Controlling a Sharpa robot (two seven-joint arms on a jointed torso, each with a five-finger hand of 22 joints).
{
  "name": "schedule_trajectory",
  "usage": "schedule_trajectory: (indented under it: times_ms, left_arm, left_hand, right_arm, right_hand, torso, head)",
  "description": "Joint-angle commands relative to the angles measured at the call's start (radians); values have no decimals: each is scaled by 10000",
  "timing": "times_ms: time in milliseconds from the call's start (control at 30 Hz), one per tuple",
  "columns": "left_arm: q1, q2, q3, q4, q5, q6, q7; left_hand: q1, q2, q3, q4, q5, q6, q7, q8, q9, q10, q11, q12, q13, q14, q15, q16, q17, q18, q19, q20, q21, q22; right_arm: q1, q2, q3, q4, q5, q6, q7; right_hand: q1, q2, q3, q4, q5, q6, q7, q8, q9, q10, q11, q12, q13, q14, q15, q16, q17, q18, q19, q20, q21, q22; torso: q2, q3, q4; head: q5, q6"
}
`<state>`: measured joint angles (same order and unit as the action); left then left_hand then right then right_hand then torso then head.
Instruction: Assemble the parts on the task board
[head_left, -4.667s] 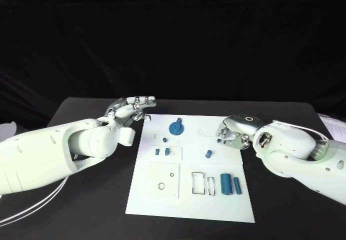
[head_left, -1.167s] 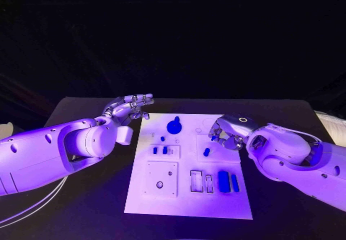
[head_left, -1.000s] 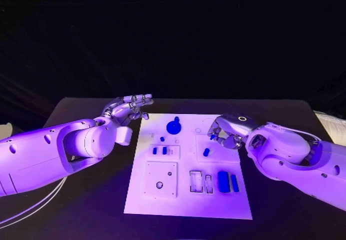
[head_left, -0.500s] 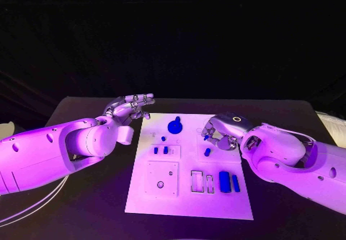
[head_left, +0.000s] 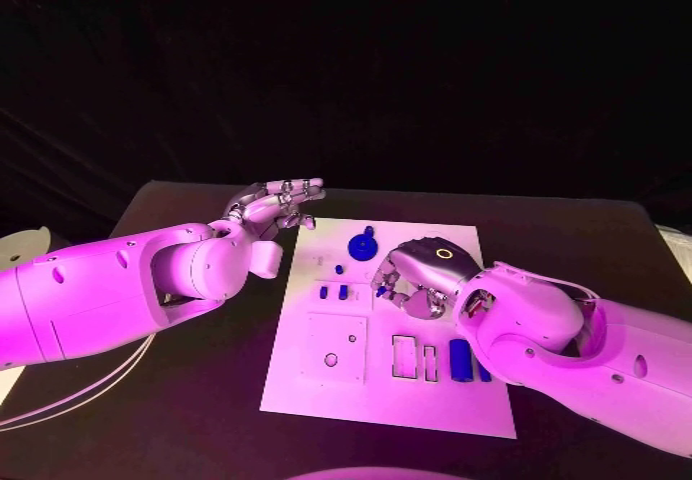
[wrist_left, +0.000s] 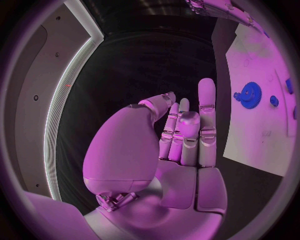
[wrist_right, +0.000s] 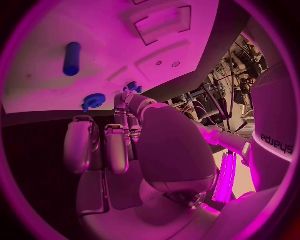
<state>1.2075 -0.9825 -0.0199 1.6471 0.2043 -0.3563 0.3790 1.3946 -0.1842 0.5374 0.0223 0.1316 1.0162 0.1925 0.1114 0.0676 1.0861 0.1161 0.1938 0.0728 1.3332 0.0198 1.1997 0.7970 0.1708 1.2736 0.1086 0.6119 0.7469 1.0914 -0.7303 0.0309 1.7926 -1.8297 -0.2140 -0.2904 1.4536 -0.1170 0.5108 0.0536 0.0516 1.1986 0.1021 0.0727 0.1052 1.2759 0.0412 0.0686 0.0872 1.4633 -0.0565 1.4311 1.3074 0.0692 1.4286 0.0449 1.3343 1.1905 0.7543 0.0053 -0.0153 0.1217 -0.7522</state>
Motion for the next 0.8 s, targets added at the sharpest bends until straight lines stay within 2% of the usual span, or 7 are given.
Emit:
schedule_trajectory:
  times_ms: [33, 200, 267, 533, 800]
  left_arm:
    - [7, 41, 6, 14, -3, 163, 77]
    - [7, 78, 6, 10, -3, 169, 71]
    - [7, 85, 6, 9, -3, 167, 71]
    - [8, 92, 6, 0, -3, 172, 60]
    - [8, 100, 6, -9, -3, 195, 43]
  left_hand:
    - [-65, 58, 12, -58, 50, -83, 2, -54, -11, -54, 0, 56, -15, -97, 3, -6, -14, 96, -64, 28, -52, -16]
    - [-65, 58, 12, -58, 50, -83, 2, -54, -11, -54, 0, 56, -15, -97, 3, -6, -14, 96, -64, 28, -52, -16]
    - [-65, 58, 12, -58, 50, -83, 2, -54, -11, -54, 0, 56, -15, -97, 3, -6, -14, 96, -64, 28, -52, -16]
    - [-65, 58, 12, -58, 50, -83, 2, -54, -11, -54, 0, 56, -15, -97, 3, -6, -14, 96, -64, 28, -52, -16]
    - [-64, 53, 4, -72, 49, -98, 6, -52, -10, -73, 5, 68, -15, -107, 7, -8, -34, 96, -65, 32, -54, -16]
  right_arm:
    - [-126, 186, -22, -43, 48, 233, 279]
    - [-335, 495, -69, -190, 82, 304, 366]
    - [-405, 592, -83, -241, 88, 337, 394]
    - [-504, 732, -127, -349, 146, 565, 456]
    - [-560, 772, -158, -361, 206, 737, 510]
  right_hand:
    - [-122, 35, 29, -18, 4, 132, 46, 54, 21, 74, -6, -13, -7, 766, 83, 21, 1004, 76, 68, 34, 22, -1]
    - [-138, 39, 23, -29, 7, 132, 55, 50, 26, 78, 3, -17, -13, 765, 106, 18, 999, 77, 65, 51, 16, -10]
    - [-144, 39, 20, -32, 8, 132, 58, 49, 27, 77, 7, -20, -16, 764, 112, 17, 997, 76, 65, 57, 16, -11]
    - [-177, 43, 2, -41, 8, 137, 69, 47, 36, 80, 20, -25, -24, 765, 141, 21, 1000, 77, 63, 81, 11, -18]
    - [-209, 47, -20, -47, 9, 140, 76, 45, 44, 83, 30, -30, -33, 765, 163, 24, 1001, 76, 63, 101, 12, -16]
  torso:
    - [14, 5, 3]
    - [13, -9, 22]
    - [12, -7, 9]
    - [7, 4, -17]
    - [3, 11, -16]
  head:
    - [165, -95]
    - [253, -173]
    - [302, -208]
    - [392, -292]
    - [429, -352]
